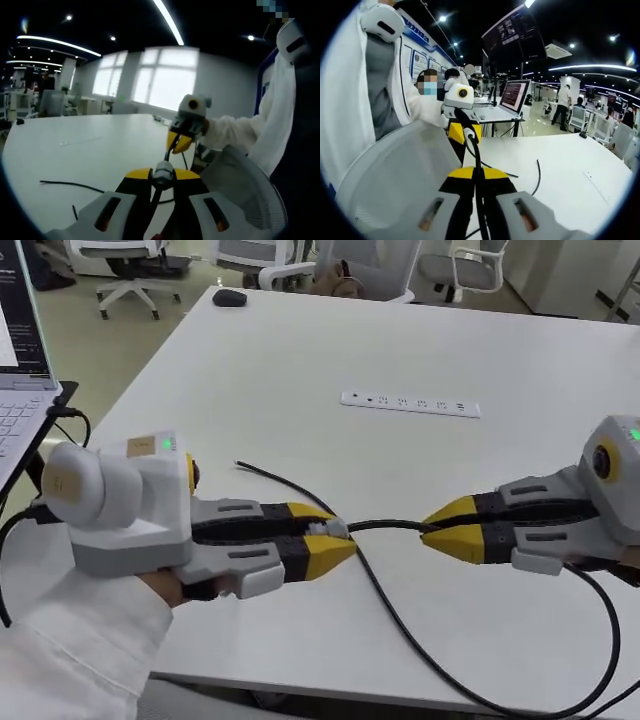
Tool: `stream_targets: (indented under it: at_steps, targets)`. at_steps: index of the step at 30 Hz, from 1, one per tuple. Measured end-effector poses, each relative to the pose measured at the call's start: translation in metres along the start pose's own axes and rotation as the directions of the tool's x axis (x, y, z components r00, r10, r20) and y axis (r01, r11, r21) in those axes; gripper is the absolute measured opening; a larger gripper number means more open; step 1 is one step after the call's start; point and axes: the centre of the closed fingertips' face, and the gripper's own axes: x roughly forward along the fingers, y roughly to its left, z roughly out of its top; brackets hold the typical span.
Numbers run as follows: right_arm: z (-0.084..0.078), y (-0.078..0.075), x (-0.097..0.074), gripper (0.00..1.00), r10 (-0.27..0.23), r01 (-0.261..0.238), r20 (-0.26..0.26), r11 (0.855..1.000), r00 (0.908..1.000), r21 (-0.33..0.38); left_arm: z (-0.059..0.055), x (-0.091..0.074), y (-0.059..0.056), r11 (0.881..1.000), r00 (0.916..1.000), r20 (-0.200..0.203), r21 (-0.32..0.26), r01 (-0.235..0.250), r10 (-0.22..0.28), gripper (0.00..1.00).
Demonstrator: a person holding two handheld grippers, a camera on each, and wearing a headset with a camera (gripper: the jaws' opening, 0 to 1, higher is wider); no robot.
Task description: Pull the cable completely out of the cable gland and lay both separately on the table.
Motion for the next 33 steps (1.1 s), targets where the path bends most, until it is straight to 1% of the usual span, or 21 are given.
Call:
stream_targets:
  at_steps: [5, 8, 11, 15, 17, 21, 23, 25, 26, 27, 28, 29, 31, 33]
  targets:
    - [-0.009, -0.003, -0.01, 0.03, -0.027, 0.027, -0.004, 0.999, 0.9996, 0.021, 0.001, 0.0, 0.001, 1.0, 1.0, 0.005, -0.004, -0.006, 0.006, 0.17]
    - [-0.016, -0.005, -0.016, 0.03, -0.041, 0.041, -0.012, 0.998, 0.9991, 0.038, 0.004, -0.001, 0.002, 1.0, 0.9996, 0.027, -0.018, -0.007, 0.007, 0.17]
    - [-0.022, -0.006, -0.021, 0.03, -0.057, 0.058, -0.019, 0.997, 0.9982, 0.055, 0.006, -0.001, 0.002, 1.0, 0.9994, 0.035, -0.022, -0.008, 0.009, 0.17]
    - [-0.024, -0.006, -0.022, 0.03, -0.066, 0.067, -0.018, 0.996, 0.9977, 0.062, 0.009, -0.002, 0.002, 1.0, 0.9987, 0.05, -0.027, -0.009, 0.01, 0.17]
    - [-0.025, -0.006, -0.022, 0.03, -0.07, 0.071, -0.021, 0.996, 0.9973, 0.059, 0.009, -0.002, 0.003, 0.999, 0.9985, 0.051, -0.03, -0.015, 0.017, 0.17]
    - [-0.025, -0.005, -0.02, 0.03, -0.059, 0.06, -0.026, 0.997, 0.9979, 0.05, 0.01, -0.003, 0.004, 0.999, 0.9981, 0.059, -0.034, -0.018, 0.02, 0.17]
    - [-0.025, -0.004, -0.02, 0.04, -0.054, 0.056, -0.035, 0.997, 0.9979, 0.046, 0.01, -0.002, 0.004, 0.999, 0.9984, 0.053, -0.029, -0.019, 0.02, 0.17]
    - [-0.025, -0.006, -0.021, 0.08, -0.063, 0.067, -0.059, 0.996, 0.9963, 0.066, 0.01, -0.001, 0.001, 1.0, 0.9987, 0.049, -0.013, -0.01, 0.01, 0.17]
    - [-0.025, -0.006, -0.022, 0.12, -0.066, 0.07, -0.066, 0.995, 0.9957, 0.07, 0.01, 0.0, -0.001, 1.0, 0.9989, 0.047, -0.005, -0.005, 0.006, 0.17]
    - [-0.023, -0.007, -0.022, 0.19, -0.074, 0.078, -0.071, 0.995, 0.9948, 0.062, 0.009, 0.001, -0.002, 1.0, 0.9991, 0.042, 0.004, -0.001, 0.0, 0.17]
    - [-0.021, -0.007, -0.022, 0.22, -0.083, 0.087, -0.072, 0.995, 0.9939, 0.052, 0.008, 0.001, -0.003, 1.0, 0.9994, 0.035, 0.009, 0.002, -0.002, 0.17]
    - [-0.018, -0.006, -0.022, 0.24, -0.083, 0.086, -0.071, 0.995, 0.994, 0.04, 0.006, 0.001, -0.004, 1.0, 0.9996, 0.026, 0.015, 0.005, -0.005, 0.17]
    - [-0.012, -0.005, -0.022, 0.23, -0.082, 0.084, -0.066, 0.996, 0.9945, 0.03, 0.006, 0.002, -0.004, 1.0, 0.9998, 0.021, 0.018, 0.005, -0.006, 0.17]
    - [-0.001, -0.006, -0.019, 0.24, -0.088, 0.087, -0.058, 0.996, 0.9945, -0.01, 0.006, 0.002, -0.005, 1.0, 0.9996, 0.025, 0.018, 0.011, -0.011, 0.17]
